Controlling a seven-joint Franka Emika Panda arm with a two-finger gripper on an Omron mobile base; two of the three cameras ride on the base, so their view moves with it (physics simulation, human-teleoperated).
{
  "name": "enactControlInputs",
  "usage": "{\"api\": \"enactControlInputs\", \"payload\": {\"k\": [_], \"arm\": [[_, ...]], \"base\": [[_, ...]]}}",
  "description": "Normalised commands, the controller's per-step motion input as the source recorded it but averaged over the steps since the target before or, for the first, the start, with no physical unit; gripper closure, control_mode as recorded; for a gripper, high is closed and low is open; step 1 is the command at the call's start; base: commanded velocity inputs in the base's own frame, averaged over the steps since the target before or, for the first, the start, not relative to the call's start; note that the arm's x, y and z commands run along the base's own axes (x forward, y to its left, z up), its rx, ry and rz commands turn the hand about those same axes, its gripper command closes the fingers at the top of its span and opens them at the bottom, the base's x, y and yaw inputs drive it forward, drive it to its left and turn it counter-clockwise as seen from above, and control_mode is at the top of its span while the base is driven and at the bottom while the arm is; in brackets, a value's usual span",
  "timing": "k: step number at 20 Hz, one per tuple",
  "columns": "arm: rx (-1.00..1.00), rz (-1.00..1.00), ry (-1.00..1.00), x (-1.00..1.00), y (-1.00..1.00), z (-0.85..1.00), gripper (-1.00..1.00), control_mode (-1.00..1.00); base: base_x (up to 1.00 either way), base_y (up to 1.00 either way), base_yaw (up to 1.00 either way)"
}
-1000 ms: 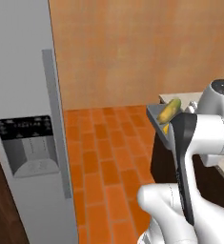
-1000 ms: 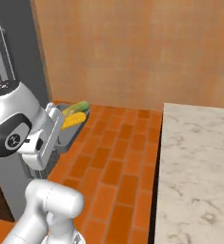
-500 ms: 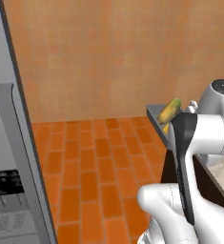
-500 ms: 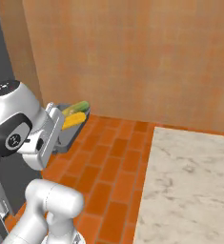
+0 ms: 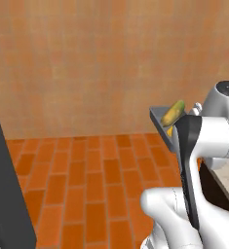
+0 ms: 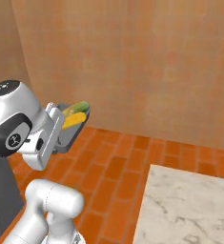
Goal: Take the meat container that has the shrimp and place it on the second highest rack of the freezer. Then take the vegetable container that has the corn and cucumber and place it on the highest rack of the freezer.
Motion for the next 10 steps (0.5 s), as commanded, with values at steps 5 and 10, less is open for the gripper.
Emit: {"api": "enactControlInputs", "payload": {"k": [5,10], "arm": [[0.0,0.0,0.0,0.0,0.0,0.0,1.0,1.0],[0.0,0.0,0.0,0.0,0.0,0.0,1.0,1.0]], "base": [[1.0,-0.12,0.1],[1.0,-0.16,0.13]]}}
